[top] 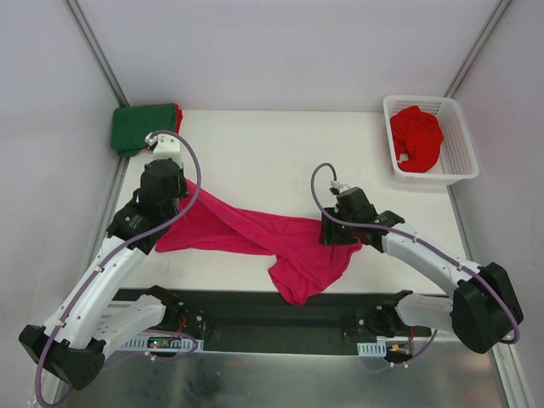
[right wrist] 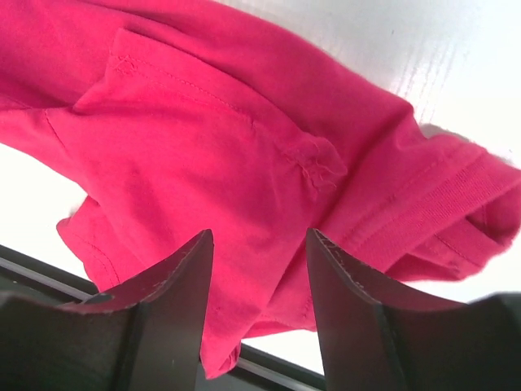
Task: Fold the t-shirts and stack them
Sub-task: Flatten out the tshirt
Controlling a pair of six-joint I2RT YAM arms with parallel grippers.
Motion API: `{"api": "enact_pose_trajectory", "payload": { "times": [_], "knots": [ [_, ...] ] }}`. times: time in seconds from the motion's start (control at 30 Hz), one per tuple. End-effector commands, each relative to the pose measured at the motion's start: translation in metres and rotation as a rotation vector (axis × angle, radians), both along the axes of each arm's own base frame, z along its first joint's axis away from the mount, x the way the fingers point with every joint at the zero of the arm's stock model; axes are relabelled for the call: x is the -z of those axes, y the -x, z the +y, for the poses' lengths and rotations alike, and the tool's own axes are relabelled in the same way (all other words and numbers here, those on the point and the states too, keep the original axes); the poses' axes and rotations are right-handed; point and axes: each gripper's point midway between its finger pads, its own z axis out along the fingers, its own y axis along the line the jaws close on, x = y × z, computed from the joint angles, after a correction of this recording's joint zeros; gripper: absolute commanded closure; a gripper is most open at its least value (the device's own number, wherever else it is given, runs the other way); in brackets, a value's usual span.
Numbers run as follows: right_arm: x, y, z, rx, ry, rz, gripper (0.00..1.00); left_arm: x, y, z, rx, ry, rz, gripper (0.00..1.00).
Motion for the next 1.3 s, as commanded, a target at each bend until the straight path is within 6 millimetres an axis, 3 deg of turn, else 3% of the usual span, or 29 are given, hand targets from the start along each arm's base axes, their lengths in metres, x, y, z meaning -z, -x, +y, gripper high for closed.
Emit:
{"api": "enact_pose_trajectory", "payload": {
  "times": [0.0, 0.57, 1.27],
  "knots": [
    [-0.008, -0.016, 0.013, -0.023, -0.045, -0.046, 0.48, -0.007, 0.001, 0.005, -0.02, 0.013, -0.031, 1.0],
    [0.008, -0.044, 0.005, 0.016, -0.013, -0.038, 0.5, -0.006, 0.002, 0.009, -0.032, -0.007, -0.027, 1.0],
    [0.02, -0.048, 0.001, 0.015, -0.008, -0.001, 0.54, -0.007, 0.004, 0.011, -0.035, -0.015, -0.028, 1.0]
  ]
}}
